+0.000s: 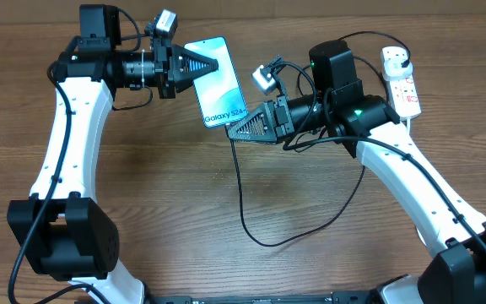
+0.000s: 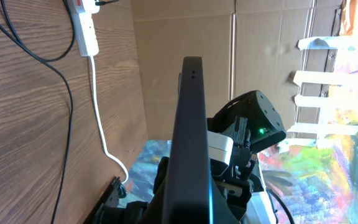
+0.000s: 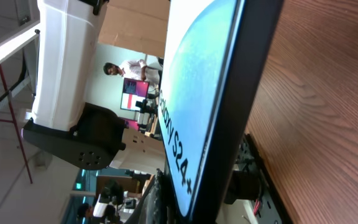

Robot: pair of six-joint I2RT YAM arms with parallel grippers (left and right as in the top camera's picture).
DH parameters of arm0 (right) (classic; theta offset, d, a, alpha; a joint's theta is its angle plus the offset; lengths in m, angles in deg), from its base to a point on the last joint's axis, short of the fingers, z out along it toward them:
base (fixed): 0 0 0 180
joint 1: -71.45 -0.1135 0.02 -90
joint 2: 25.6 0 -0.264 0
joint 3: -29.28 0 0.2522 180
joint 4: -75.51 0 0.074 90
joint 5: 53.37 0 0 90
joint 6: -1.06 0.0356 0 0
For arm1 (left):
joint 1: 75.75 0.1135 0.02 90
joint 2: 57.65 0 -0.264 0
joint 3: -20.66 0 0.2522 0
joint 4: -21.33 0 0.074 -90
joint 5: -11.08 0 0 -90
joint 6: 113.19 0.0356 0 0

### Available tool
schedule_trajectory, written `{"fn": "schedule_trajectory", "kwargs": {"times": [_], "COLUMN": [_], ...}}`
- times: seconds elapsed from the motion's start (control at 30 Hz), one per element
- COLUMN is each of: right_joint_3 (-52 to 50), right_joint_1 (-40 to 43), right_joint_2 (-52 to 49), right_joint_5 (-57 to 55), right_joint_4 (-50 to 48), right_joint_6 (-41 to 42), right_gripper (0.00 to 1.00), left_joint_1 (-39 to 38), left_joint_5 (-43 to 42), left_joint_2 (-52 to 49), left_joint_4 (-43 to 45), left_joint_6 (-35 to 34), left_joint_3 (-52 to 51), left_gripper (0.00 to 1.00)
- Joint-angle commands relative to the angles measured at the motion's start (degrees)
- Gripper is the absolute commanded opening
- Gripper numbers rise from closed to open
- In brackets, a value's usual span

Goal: Plug charger to phone and switch on socket

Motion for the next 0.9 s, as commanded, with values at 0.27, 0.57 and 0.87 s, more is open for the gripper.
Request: {"fn": "schedule_trajectory", "kwargs": {"times": [0.27,0.57,0.87], "right_joint_3": [1.22,1.22,1.22], "right_joint_1": [0.57,0.55,0.57], "right_joint_2": [1.01,0.98,1.01], "right_joint_5": [-6.60,-7.26,-7.63], "right_joint_4": [-4.22,-4.31,-4.35], "right_joint_6": [1.51,1.70,2.58], "right_gripper": [0.04,0.04,0.04], "left_joint_1": [-2.56,-2.56,-2.56], "left_joint_5": [-5.84,-5.84,-5.84], "left_joint_2": [0.50,0.50,0.50], "left_joint_4": [-1.18,-1.18,-1.18], "left_joint_6": [1.20,1.20,1.20], "left_joint_3": [0.22,0.22,0.22], "left_gripper": [0.04,0.04,0.04]}}
